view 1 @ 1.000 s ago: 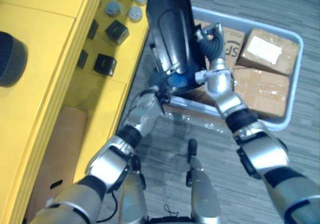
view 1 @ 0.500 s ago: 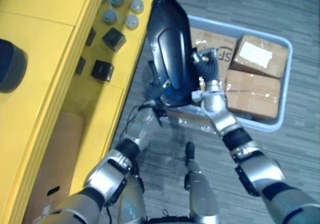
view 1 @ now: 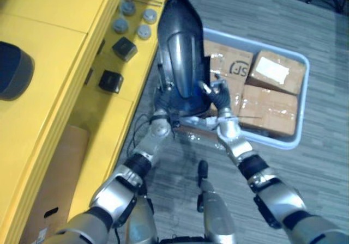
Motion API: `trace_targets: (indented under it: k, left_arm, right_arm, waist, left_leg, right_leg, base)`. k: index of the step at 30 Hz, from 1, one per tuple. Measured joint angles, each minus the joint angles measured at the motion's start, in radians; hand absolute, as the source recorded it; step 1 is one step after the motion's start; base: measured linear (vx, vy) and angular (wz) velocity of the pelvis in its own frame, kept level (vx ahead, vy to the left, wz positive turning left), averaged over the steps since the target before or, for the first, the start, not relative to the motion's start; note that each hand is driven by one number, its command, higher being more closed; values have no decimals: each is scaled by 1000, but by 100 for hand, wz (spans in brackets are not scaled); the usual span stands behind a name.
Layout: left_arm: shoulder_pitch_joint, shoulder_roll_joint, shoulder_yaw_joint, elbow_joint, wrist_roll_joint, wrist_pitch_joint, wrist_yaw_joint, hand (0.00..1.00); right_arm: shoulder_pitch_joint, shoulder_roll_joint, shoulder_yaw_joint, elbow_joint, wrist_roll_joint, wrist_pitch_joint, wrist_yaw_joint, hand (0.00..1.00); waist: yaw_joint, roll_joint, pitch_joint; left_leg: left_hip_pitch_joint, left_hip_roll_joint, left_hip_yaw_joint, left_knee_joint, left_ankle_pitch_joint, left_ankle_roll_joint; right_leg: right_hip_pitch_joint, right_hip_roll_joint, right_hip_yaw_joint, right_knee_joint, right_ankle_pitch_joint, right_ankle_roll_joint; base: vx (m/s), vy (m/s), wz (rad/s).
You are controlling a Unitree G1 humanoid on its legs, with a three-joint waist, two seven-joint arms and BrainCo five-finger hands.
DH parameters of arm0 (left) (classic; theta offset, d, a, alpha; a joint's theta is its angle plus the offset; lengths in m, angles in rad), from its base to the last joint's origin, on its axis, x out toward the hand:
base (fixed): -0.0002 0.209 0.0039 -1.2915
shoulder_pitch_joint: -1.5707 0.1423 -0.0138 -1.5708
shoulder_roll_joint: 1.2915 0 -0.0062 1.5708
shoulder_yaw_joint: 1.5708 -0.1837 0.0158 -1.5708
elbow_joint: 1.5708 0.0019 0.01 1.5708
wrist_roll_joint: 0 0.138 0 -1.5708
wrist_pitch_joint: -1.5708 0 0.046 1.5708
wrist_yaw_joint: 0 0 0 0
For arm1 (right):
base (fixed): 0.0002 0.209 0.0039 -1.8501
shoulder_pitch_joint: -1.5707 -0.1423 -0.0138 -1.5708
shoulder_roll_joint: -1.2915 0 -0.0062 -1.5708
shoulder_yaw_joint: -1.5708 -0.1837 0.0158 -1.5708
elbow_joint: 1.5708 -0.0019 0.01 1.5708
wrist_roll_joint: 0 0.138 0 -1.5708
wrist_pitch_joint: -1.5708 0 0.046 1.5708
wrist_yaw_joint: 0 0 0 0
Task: Walk over and take plastic housings, then place them on the shelf
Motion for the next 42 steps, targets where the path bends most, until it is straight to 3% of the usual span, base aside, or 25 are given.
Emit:
trace_targets:
  k: [4,7,11,14,17,24,27,29,30,31,33,37,42]
  left_arm:
    - [-7,11,44,-25,191,66,70,100]
    - [-4,39,69,-24,292,129,85,100]
    - [45,66,113,-24,427,208,117,100]
    - [148,73,138,-23,497,241,128,100]
    - [223,78,176,-18,562,261,152,100]
    - [327,128,284,52,694,256,187,100]
    - [361,135,324,67,704,208,204,100]
    - [386,136,344,66,658,118,210,100]
    - [402,130,343,52,572,46,196,100]
    - [413,124,344,37,525,13,185,100]
    - [467,97,340,-63,379,-89,112,100]
    - [516,75,301,-293,284,-156,-13,100]
    - [574,75,305,-572,171,-174,-153,100]
  right_arm:
    - [81,3,-20,-14,22,-2,44,0]
    - [153,-1,-62,-86,23,-10,67,0]
    - [245,-32,-134,-174,40,-57,85,0]
    - [336,-50,-179,-240,40,-95,105,0]
    - [398,-67,-219,-302,40,-125,128,0]
    - [533,-92,-274,-403,58,-181,175,0]
    - [580,-95,-318,-403,62,-196,153,0]
    - [609,-93,-346,-403,101,-201,145,0]
    - [629,-80,-373,-399,108,-203,141,0]
    - [640,-71,-387,-398,107,-204,139,0]
    - [672,-30,-425,-394,101,-220,113,0]
    - [694,12,-435,-392,100,-224,101,0]
    - [716,65,-434,-381,144,-193,151,0]
  waist:
    - [0,-20,-19]
    - [-2,-31,-26]
    - [-4,-32,-33]
    - [-6,-32,-103]
    - [-3,-34,-137]
    - [-1,-44,-214]
    - [-1,-41,-232]
    - [-3,-32,-240]
    - [-3,-25,-246]
    - [-3,-21,-248]
    - [-3,-7,-260]
    - [2,0,-282]
    - [26,11,-319]
  left_leg:
    - [2,0,2,1,0,0]
    - [9,0,9,1,-1,-1]
    - [35,1,18,-4,-6,-2]
    - [39,3,23,-6,-13,-3]
    - [72,5,28,-6,-21,-2]
    - [112,7,56,-27,-29,-5]
    - [132,11,64,-48,-25,-11]
    - [142,11,70,-65,-16,-13]
    - [147,11,71,-71,-14,-14]
    - [153,11,73,-77,-14,-14]
    - [177,8,77,-95,-9,-13]
    - [192,-2,74,-98,-9,-12]
    - [210,-14,69,-94,-18,2]
  right_leg:
    - [0,0,2,0,0,0]
    - [1,0,5,0,0,0]
    - [21,2,10,0,0,1]
    - [20,4,13,-1,-2,4]
    - [50,4,15,-1,-6,7]
    - [65,5,36,-3,-29,10]
    - [67,10,38,-9,-32,8]
    - [68,10,38,-10,-32,13]
    - [69,10,36,-5,-30,11]
    - [72,10,35,-2,-30,11]
    - [85,8,33,-2,-29,11]
    - [106,-2,28,-2,-29,12]
    - [138,-16,20,-10,-43,26]
  base:
    - [0,0,0]
    - [0,0,-6]
    - [7,2,-4]
    - [41,5,-5]
    - [21,8,-2]
    - [-29,-11,-10]
    - [13,-34,-7]
    - [46,-23,-4]
    - [71,-12,1]
    - [104,-10,2]
    - [113,13,1]
    - [47,34,5]
    - [-41,13,6]
